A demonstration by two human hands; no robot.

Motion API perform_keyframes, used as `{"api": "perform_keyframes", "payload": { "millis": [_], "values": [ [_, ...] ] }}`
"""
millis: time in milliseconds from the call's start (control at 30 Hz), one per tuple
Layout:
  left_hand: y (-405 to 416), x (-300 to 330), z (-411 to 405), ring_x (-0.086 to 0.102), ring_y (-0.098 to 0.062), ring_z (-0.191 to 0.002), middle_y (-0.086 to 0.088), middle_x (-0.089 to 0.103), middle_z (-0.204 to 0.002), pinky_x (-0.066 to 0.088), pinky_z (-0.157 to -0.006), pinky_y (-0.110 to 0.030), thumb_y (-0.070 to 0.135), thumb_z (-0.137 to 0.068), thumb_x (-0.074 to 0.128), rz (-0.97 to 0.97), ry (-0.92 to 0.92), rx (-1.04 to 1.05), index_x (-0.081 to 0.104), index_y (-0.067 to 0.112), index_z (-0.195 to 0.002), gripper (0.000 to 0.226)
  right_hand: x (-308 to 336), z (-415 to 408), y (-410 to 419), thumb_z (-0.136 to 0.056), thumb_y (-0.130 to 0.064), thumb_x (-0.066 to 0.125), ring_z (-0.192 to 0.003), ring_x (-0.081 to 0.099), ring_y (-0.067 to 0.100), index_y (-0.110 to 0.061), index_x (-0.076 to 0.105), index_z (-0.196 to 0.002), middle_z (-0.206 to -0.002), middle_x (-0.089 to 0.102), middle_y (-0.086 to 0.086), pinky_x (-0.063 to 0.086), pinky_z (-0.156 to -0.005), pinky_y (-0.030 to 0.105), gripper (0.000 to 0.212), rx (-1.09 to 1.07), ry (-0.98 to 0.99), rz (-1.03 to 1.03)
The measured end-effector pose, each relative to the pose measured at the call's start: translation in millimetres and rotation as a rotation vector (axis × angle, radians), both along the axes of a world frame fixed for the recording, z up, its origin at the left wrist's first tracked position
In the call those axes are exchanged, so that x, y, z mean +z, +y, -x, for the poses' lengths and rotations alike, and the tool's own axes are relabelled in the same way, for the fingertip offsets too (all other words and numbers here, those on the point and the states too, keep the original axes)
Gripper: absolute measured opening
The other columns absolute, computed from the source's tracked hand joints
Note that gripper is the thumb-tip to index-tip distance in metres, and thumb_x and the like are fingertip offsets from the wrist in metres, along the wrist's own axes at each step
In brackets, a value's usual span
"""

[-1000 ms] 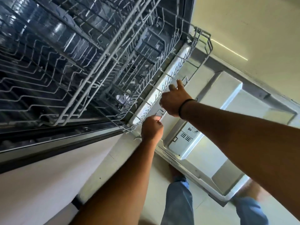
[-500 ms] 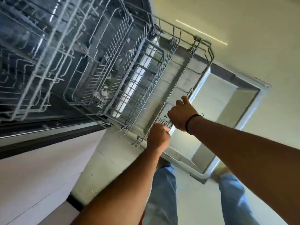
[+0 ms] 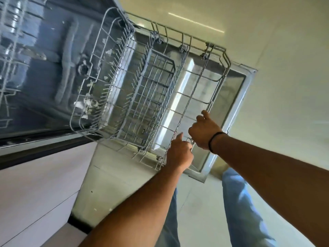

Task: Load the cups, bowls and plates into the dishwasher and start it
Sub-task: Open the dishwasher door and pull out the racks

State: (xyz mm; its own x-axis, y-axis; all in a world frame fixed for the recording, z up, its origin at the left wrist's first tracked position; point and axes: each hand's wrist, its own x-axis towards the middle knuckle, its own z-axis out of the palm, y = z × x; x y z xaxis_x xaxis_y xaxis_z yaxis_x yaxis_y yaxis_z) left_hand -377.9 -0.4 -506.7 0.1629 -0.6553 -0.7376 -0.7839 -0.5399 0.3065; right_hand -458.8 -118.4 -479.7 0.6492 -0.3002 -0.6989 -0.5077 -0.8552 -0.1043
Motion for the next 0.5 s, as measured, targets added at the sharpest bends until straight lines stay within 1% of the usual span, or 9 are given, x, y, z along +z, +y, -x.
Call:
{"api": "perform_keyframes", "payload": {
  "millis": [67,133,167,233,300,367,500],
  "values": [
    [-2,-2,19,0.052,-0.031,-0.129,-0.008,0.038,-0.156,0.052,-0.098,-0.043,0.004,-0.089,0.052,-0.016,0.003,-0.026,0.072,0.007,-0.109,0.028,0,17,1,-0.096,-0.017,0.049,-0.121,0.05,0.03,-0.022,0.069,-0.102,-0.107,0.071,0.001,0.012,-0.121,0.051,0.022,0.0,-0.008,0.005],
    [-6,-4,31,0.058,-0.032,-0.121,-0.013,0.052,-0.139,0.051,-0.097,-0.04,0.003,-0.09,0.051,-0.004,-0.008,0.003,0.065,0.0,-0.119,0.032,-1,26,0,-0.097,-0.019,0.048,-0.122,0.049,0.029,-0.023,0.07,-0.104,-0.108,0.071,-0.001,0.013,-0.121,0.05,0.023,0.008,-0.03,0.008],
    [-9,-4,33,0.061,-0.032,-0.116,-0.015,0.059,-0.129,0.051,-0.095,-0.039,0.003,-0.091,0.052,0.004,-0.018,0.041,0.061,-0.002,-0.12,0.031,-1,25,0,-0.098,-0.021,0.048,-0.122,0.05,0.028,-0.024,0.07,-0.105,-0.109,0.071,-0.002,0.013,-0.121,0.049,0.023,0.011,-0.037,0.008],
    [-12,-6,33,0.066,-0.03,-0.105,-0.014,0.067,-0.113,0.052,-0.085,-0.035,0.004,-0.089,0.054,0.011,-0.035,0.111,0.06,0.0,-0.113,0.025,-1,23,-1,-0.098,-0.023,0.05,-0.121,0.051,0.027,-0.025,0.069,-0.104,-0.109,0.071,-0.002,0.014,-0.12,0.048,0.021,0.008,-0.034,0.002],
    [-13,-8,29,0.068,-0.029,-0.097,-0.013,0.069,-0.106,0.048,-0.073,-0.028,0.006,-0.089,0.054,-0.02,-0.037,0.128,0.064,0.003,-0.104,0.018,0,23,-2,-0.097,-0.022,0.051,-0.118,0.052,0.027,-0.024,0.069,-0.101,-0.106,0.071,-0.002,0.016,-0.119,0.047,0.018,0.007,-0.031,0.004],
    [-14,-7,26,0.068,-0.029,-0.095,-0.013,0.07,-0.102,0.044,-0.071,-0.026,0.007,-0.09,0.054,-0.039,-0.032,0.129,0.066,0.003,-0.098,0.015,0,24,-2,-0.096,-0.021,0.051,-0.116,0.053,0.026,-0.024,0.068,-0.096,-0.103,0.071,-0.002,0.017,-0.119,0.046,0.018,0.009,-0.043,0.01],
    [-18,-3,26,0.068,-0.028,-0.09,-0.013,0.071,-0.098,0.043,-0.068,-0.026,0.006,-0.091,0.053,-0.043,-0.015,0.124,0.067,0.005,-0.09,0.014,-1,25,-3,-0.097,-0.022,0.051,-0.115,0.053,0.025,-0.025,0.068,-0.095,-0.101,0.071,-0.003,0.017,-0.119,0.046,0.017,0.018,-0.052,0.016]
  ]
}}
